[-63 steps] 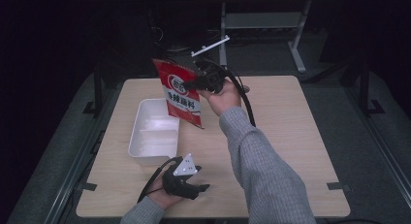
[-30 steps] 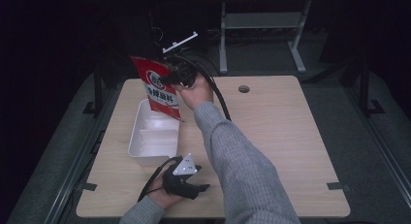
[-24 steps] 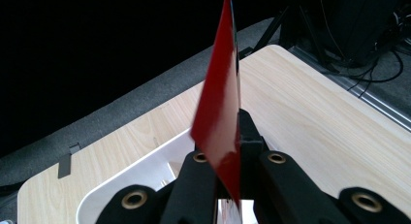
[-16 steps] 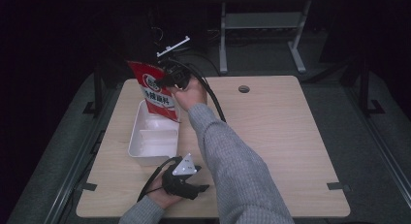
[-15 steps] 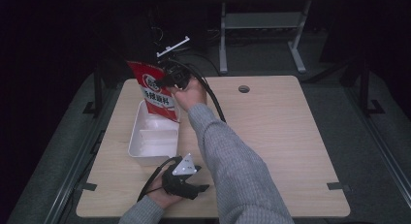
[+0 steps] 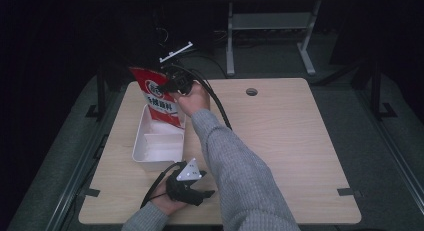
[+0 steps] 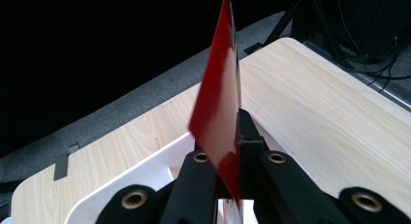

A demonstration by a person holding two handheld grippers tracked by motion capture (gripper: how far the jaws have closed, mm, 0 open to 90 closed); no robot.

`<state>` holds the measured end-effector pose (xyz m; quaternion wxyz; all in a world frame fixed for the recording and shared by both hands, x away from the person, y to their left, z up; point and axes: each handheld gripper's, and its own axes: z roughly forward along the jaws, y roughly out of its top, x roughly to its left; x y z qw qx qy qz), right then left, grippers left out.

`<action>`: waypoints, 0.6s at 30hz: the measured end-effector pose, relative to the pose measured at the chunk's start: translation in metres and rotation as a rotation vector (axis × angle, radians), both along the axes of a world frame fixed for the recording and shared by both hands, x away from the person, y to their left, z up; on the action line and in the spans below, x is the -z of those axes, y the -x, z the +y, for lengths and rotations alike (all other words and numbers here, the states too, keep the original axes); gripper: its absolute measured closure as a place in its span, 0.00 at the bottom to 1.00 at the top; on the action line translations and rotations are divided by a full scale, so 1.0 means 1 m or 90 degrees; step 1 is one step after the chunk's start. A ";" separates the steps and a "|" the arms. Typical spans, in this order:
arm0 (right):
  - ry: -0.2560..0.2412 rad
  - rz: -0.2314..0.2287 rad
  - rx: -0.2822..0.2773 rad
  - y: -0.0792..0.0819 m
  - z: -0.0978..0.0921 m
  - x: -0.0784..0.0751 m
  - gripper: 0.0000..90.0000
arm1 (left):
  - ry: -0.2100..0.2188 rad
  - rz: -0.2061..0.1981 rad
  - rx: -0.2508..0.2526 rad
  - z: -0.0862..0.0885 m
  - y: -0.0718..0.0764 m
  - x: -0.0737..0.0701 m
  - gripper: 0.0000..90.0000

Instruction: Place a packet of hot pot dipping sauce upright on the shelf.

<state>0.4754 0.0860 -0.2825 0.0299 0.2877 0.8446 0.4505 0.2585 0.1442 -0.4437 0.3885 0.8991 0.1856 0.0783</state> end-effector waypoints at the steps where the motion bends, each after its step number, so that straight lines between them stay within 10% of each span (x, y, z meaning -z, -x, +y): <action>1: 0.001 0.001 -0.001 0.000 0.001 0.001 0.99 | 0.000 0.000 0.000 0.000 0.000 0.000 0.36; 18: 0.003 0.029 0.003 -0.008 0.001 0.023 0.98 | -0.001 0.002 -0.002 0.001 0.000 0.000 0.36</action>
